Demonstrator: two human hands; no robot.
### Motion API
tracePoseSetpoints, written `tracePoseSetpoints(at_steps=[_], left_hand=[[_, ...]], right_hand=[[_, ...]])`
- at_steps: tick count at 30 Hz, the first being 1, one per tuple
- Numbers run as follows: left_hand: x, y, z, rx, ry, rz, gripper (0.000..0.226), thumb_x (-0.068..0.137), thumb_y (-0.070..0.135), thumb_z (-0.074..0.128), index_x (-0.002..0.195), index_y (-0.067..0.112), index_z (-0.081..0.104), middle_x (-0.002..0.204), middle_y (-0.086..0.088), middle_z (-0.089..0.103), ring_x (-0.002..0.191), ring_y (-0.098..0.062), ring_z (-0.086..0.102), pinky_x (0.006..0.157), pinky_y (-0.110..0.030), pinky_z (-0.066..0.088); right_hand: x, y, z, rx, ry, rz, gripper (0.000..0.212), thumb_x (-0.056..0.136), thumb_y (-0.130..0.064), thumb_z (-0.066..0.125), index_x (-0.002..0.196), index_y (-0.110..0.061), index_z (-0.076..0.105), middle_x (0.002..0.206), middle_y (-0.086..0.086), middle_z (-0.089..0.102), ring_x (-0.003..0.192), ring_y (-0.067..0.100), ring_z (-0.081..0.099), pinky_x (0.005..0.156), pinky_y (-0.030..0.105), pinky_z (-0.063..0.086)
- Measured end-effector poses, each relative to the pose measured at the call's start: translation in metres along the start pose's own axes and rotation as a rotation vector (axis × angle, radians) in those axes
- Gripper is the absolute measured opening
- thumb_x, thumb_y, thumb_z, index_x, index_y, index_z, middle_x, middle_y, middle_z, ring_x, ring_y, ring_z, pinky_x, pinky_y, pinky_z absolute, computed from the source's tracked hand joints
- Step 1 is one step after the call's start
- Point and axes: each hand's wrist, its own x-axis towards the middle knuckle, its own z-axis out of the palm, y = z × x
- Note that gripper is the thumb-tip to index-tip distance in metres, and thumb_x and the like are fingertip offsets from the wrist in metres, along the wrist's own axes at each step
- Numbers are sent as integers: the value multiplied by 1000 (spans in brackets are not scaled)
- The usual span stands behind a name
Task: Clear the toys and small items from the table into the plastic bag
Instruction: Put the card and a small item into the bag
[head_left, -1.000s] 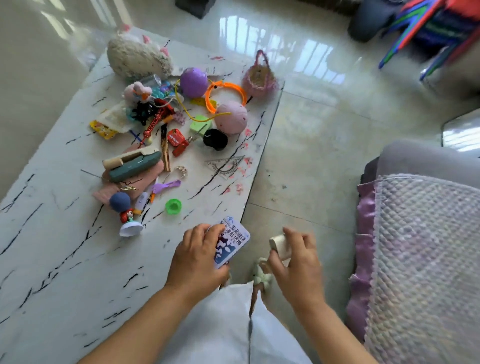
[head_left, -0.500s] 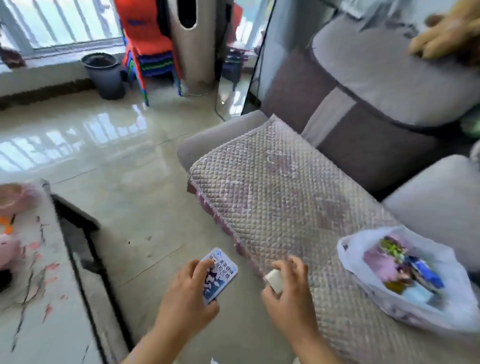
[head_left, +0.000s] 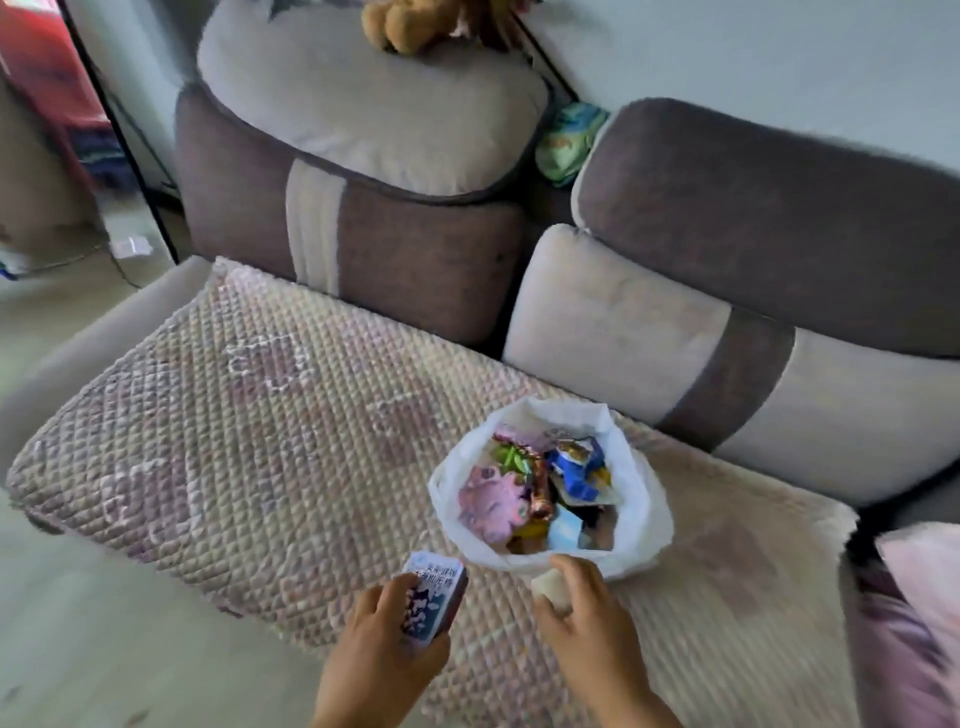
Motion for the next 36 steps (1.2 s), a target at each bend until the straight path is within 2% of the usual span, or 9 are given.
tracePoseSetpoints(at_steps=[5,11,14,16,22,28,31,34,36], left_hand=[[43,44,35,67,-92,10,62,75,54,60,130,42,33,132,14,44,117,-14,47,91,-25,42],[124,81,66,174,-189,119,64,79,55,57,135,37,30,137,14,41,119,-15,41,91,-26,41],[177,105,85,205,-198,173,66,79,53,57,135,34,30,137,9,42,121,-18,40,94,-32,42],[210,121,99,231,-184,226,65,78,53,58,134,32,33,136,6,42,121,-20,40,97,-37,40],[301,157,148,384,-138,302,64,79,48,57,136,30,35,136,-1,44,121,-25,39,99,-39,34],[362,164,185,563,-247,247,64,76,50,56,134,27,40,127,-6,49,114,-27,42,94,-38,35],[377,156,193,520,-340,173,60,81,47,52,136,28,38,121,-6,54,105,-28,53,90,-41,48],[380,151,194,525,-334,214,52,87,43,50,136,30,40,126,-4,53,108,-27,54,93,-42,47],[375,150,190,533,-343,248,41,88,35,50,129,32,48,120,-1,58,104,-24,55,90,-37,46]], right_hand=[[37,53,-19,-38,22,126,48,89,-45,50,134,-31,37,129,-14,52,102,8,58,67,19,37],[89,82,-14,4,84,240,49,93,-43,44,135,-22,36,134,-7,50,114,12,54,80,22,44],[125,92,-12,11,111,246,45,92,-37,50,131,-19,40,126,-2,55,107,15,56,75,23,44],[149,98,-11,21,126,253,47,91,-35,53,133,-19,39,128,-1,53,109,18,55,81,28,45],[211,123,6,-22,88,322,44,94,-37,45,134,-22,36,135,-5,48,113,21,52,88,31,41],[233,147,33,-227,4,344,37,94,-35,45,129,-27,37,129,-4,51,116,22,43,92,34,36],[232,155,41,-217,44,364,39,94,-32,45,131,-27,37,131,-4,50,118,21,43,97,32,35],[229,157,43,-183,91,351,40,94,-30,45,133,-24,37,133,-3,49,122,18,43,101,29,35],[225,154,42,-148,122,318,37,95,-28,43,131,-22,40,132,-2,49,122,18,42,100,27,35]])
